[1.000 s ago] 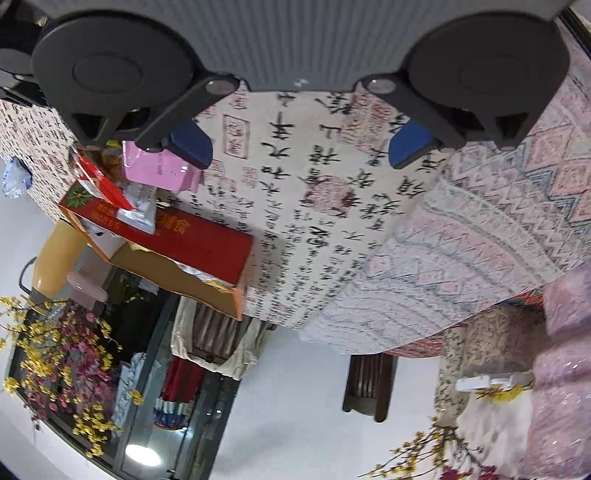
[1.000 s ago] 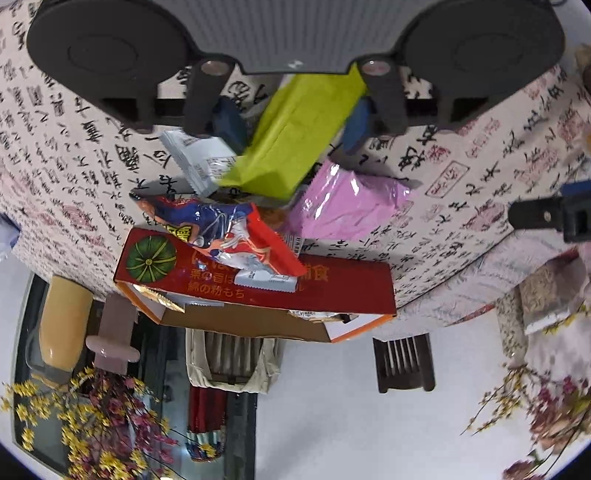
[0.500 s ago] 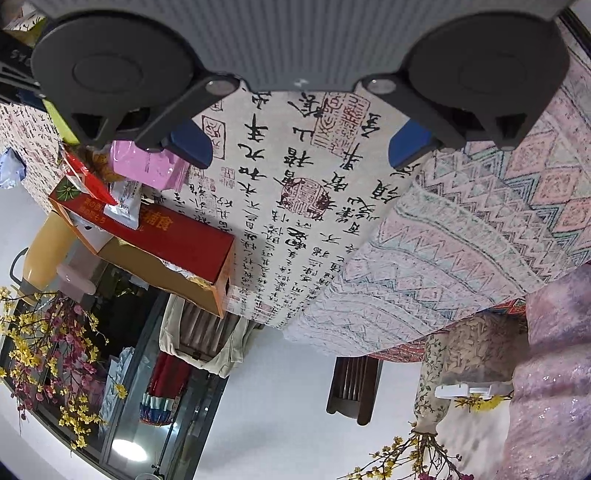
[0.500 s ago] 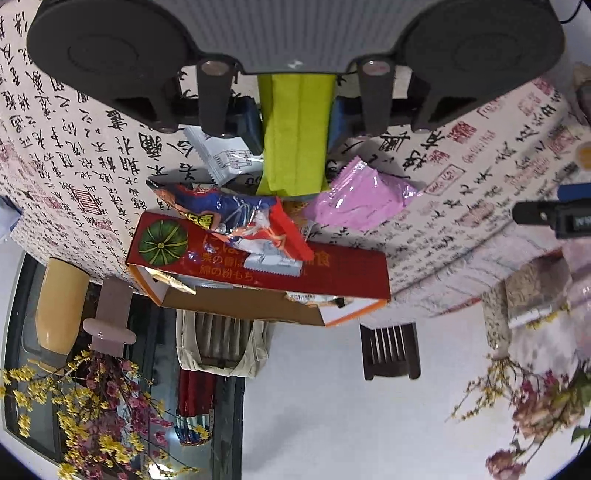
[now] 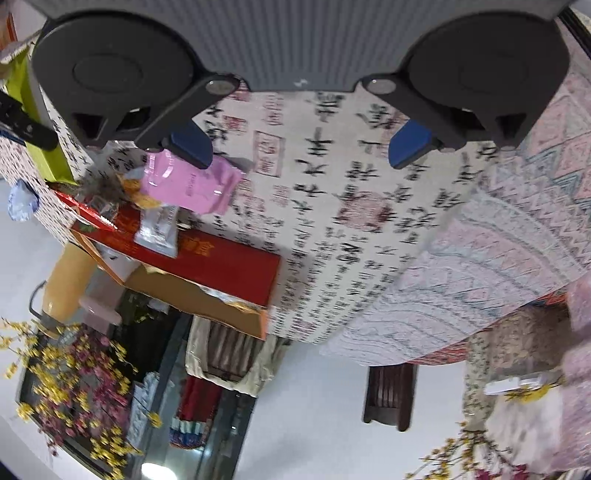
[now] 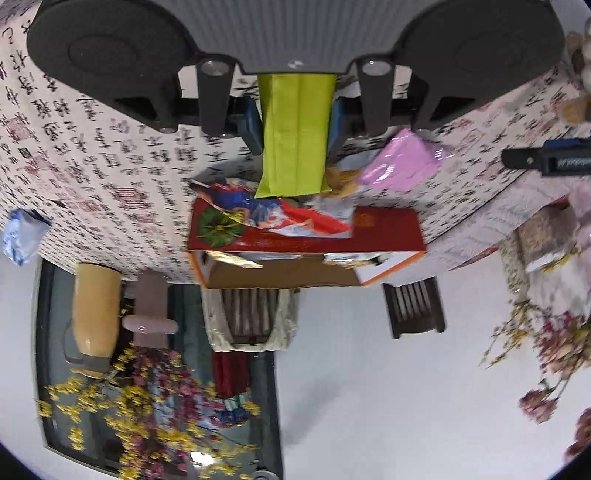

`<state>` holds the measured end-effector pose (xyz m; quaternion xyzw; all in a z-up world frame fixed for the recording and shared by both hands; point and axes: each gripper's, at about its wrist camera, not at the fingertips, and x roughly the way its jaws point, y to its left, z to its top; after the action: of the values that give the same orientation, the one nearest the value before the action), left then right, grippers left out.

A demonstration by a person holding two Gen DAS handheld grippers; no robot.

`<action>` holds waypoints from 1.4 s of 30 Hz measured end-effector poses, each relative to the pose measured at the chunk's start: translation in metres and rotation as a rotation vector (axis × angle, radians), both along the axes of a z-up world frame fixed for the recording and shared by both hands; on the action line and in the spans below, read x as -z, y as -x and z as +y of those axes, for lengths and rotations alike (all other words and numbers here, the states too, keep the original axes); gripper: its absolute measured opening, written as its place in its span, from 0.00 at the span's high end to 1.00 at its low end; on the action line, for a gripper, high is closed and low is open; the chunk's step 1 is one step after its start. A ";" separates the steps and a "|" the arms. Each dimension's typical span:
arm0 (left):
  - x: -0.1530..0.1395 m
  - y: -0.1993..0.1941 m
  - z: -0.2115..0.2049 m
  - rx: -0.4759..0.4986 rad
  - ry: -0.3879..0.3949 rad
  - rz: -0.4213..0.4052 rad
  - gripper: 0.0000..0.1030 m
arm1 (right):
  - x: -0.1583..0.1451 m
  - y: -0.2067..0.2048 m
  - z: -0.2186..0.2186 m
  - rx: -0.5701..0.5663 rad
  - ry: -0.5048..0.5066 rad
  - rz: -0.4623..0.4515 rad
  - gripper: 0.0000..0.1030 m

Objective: Organize snacks
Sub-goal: 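Grasp the pink packet with the left gripper while the right gripper holds the green packet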

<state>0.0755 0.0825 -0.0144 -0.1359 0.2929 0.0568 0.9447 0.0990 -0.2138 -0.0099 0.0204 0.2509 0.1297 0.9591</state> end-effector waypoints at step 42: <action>0.014 -0.096 -0.073 0.203 -0.067 0.066 0.40 | 0.046 -0.070 -0.046 0.011 -0.087 0.094 0.65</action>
<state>0.1713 0.0092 -0.0288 -0.0720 0.3341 -0.0250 0.9395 0.1695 -0.2598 -0.0564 0.0696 0.2897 0.1339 0.9451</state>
